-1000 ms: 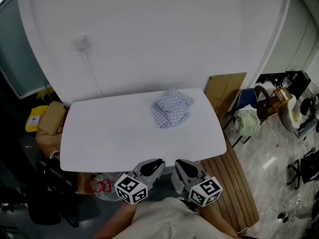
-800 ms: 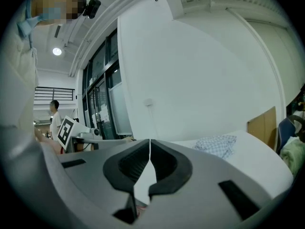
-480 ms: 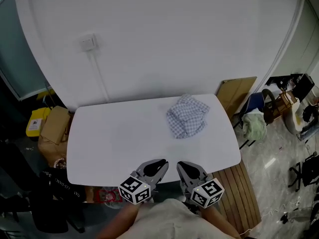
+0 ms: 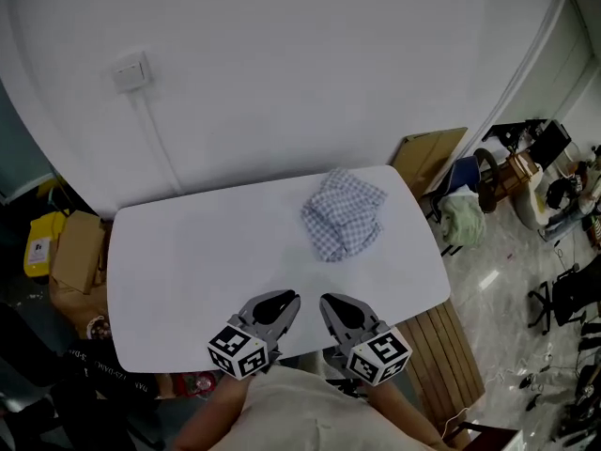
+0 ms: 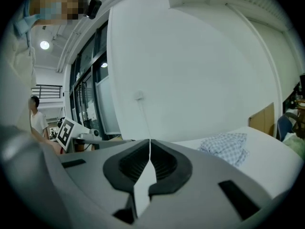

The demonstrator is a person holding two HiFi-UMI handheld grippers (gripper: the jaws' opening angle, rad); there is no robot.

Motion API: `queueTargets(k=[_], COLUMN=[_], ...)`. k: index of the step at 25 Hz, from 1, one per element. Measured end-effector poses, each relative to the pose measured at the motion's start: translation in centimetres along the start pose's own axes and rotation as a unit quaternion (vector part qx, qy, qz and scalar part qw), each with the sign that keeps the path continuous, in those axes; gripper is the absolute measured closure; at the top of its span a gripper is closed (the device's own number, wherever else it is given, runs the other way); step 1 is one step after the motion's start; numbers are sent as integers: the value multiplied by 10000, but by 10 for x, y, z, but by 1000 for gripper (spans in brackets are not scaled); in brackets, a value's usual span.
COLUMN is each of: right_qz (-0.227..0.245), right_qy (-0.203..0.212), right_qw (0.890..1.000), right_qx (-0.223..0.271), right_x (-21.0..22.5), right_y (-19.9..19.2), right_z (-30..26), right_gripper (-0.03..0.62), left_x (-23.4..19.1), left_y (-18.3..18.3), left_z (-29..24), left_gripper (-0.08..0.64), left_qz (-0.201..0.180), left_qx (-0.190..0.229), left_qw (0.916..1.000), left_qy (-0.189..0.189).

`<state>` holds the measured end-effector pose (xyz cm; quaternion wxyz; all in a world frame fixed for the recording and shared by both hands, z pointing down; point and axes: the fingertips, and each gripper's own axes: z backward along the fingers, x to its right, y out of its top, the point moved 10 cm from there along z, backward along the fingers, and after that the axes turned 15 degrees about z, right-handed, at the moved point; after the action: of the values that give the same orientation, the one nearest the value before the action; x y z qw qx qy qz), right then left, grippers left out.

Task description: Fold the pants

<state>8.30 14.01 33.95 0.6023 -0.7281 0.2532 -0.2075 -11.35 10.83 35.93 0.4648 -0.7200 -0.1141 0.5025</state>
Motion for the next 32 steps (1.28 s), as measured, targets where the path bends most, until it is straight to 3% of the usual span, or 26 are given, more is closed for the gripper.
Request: queueTargets(k=[8, 20, 32], right_qz=[-103, 145, -83], right_qy=[-242, 169, 6], right_qw=[9993, 9989, 9984], right_qx=[-280, -418, -551], right_x=[28, 107, 183], right_y=[-7, -9, -33], right_z=[-6, -49, -57], right_gripper=[574, 574, 573], left_x=[-10, -33, -62], left_y=[1, 7, 10], left_z=[-39, -106, -182], left_gripper=[508, 508, 508], left_qz=[199, 222, 48], left_qx=[-175, -350, -797], left_qw=[9993, 9989, 9963], left_qy=[-277, 199, 307])
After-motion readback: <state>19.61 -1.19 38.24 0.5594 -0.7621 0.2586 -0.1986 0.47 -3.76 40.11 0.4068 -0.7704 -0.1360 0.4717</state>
